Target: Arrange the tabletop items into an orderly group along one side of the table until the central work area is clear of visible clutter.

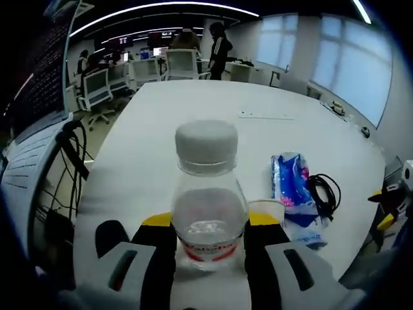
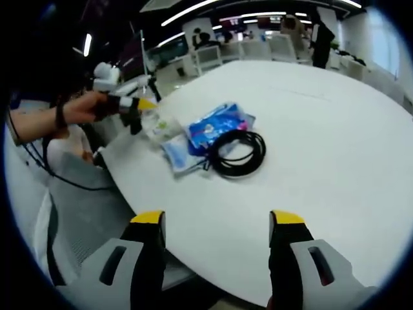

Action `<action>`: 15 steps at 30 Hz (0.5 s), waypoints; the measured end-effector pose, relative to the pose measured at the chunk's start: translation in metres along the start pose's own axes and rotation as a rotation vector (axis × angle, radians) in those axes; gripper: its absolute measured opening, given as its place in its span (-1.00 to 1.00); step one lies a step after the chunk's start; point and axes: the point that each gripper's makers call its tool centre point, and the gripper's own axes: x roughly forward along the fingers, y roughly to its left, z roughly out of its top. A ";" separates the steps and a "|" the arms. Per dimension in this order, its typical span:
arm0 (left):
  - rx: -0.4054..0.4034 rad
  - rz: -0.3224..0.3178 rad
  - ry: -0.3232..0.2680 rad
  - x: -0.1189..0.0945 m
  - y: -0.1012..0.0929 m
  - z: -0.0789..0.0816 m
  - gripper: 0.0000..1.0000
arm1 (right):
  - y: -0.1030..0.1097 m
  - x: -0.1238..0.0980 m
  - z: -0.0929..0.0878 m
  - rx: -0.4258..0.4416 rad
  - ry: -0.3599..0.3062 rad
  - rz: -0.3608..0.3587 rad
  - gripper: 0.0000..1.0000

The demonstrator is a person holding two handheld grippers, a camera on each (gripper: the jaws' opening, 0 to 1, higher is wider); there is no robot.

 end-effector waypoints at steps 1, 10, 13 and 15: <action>0.000 0.002 -0.003 -0.002 -0.001 -0.001 -0.20 | 0.000 0.000 0.000 0.000 -0.001 0.000 0.27; 0.011 0.015 -0.020 -0.010 -0.004 -0.009 -0.20 | 0.007 0.001 -0.004 -0.002 0.004 0.010 0.27; 0.014 0.017 -0.022 -0.012 -0.005 -0.012 -0.20 | 0.008 0.001 -0.004 -0.005 0.002 0.012 0.27; 0.025 0.017 -0.023 -0.013 -0.007 -0.014 -0.20 | 0.009 0.000 -0.003 -0.007 -0.001 0.012 0.27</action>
